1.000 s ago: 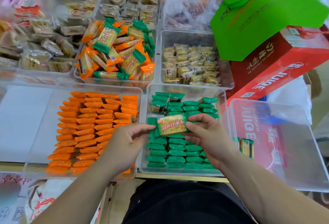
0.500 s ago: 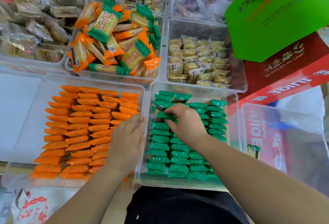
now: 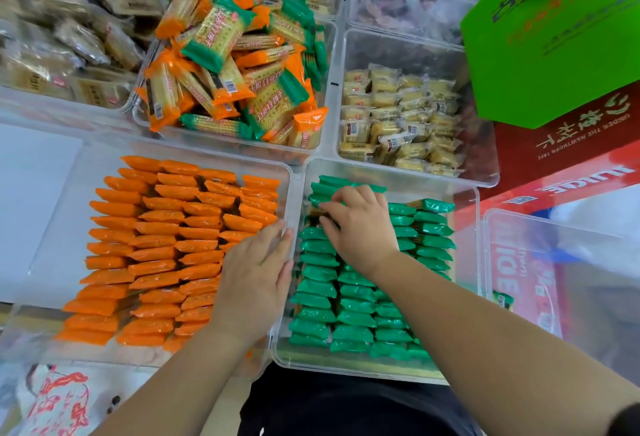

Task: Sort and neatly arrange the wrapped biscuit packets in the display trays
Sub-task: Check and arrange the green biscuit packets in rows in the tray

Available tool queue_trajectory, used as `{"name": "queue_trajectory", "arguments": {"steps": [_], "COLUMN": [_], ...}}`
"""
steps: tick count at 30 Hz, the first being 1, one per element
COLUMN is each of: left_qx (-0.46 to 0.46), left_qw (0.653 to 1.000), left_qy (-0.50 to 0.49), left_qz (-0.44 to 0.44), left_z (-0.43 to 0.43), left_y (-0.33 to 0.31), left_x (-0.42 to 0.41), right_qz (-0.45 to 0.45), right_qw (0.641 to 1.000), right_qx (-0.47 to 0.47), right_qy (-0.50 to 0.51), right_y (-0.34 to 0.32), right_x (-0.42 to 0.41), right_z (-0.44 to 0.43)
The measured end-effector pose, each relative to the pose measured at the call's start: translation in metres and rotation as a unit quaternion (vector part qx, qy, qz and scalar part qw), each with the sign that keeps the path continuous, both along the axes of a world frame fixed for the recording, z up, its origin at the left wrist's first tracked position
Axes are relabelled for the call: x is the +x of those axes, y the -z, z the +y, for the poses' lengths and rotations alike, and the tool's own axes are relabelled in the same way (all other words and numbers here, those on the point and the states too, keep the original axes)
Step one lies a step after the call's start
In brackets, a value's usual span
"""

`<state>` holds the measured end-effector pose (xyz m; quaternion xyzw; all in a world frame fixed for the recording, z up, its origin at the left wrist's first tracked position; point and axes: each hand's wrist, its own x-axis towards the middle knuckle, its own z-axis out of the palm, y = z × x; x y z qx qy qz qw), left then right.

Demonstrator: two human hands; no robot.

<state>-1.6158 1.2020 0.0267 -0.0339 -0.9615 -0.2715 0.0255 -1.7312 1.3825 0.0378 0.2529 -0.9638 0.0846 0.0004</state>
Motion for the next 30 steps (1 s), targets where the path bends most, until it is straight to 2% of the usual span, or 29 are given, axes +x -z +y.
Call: {"name": "queue_trajectory", "arguments": {"steps": [2,5,9,14,18,20,22,23,25,26,27,30], "left_qx": [-0.001,-0.005,-0.011,-0.019,0.023,0.075,0.185,0.266,0.428,0.467,0.482,0.491], "left_qw": [1.0,1.0,1.0,0.999,0.997,0.993,0.971,0.943,0.865,0.841,0.832,0.829], "left_qy": [-0.001,-0.003,-0.008,-0.019,-0.049,-0.08,-0.138,-0.174,-0.217,-0.223,-0.225,-0.23], "left_qz": [0.001,0.003,-0.005,-0.027,-0.047,-0.053,-0.069,-0.096,-0.15,-0.157,-0.157,-0.139], "left_z": [0.001,0.001,0.002,0.004,0.008,0.011,0.018,0.022,0.031,0.035,0.037,0.041], "left_y": [-0.001,-0.001,-0.004,-0.009,-0.026,-0.043,-0.068,-0.082,-0.107,-0.117,-0.127,-0.149], "left_x": [0.0,0.001,0.0,0.001,0.002,0.006,0.011,0.013,0.015,0.017,0.018,0.023], "right_qz": [-0.011,-0.06,-0.048,-0.021,-0.016,-0.058,-0.125,-0.165,-0.246,-0.28,-0.308,-0.329], "right_qw": [0.999,0.991,0.991,0.998,0.991,0.967,0.924,0.893,0.816,0.78,0.752,0.716], "right_qx": [0.038,0.12,0.128,0.059,-0.115,-0.212,-0.302,-0.356,-0.462,-0.504,-0.531,-0.564], "right_qy": [0.032,0.016,0.005,0.027,0.071,0.126,0.197,0.223,0.245,0.244,0.239,0.247], "right_y": [-0.006,-0.007,-0.006,-0.022,-0.06,-0.081,-0.1,-0.11,-0.129,-0.137,-0.144,-0.155], "right_x": [-0.009,-0.016,-0.015,-0.011,0.007,0.021,0.04,0.051,0.072,0.082,0.09,0.106], "right_z": [-0.004,-0.009,-0.012,-0.001,0.022,0.037,0.049,0.053,0.055,0.056,0.055,0.059]}}
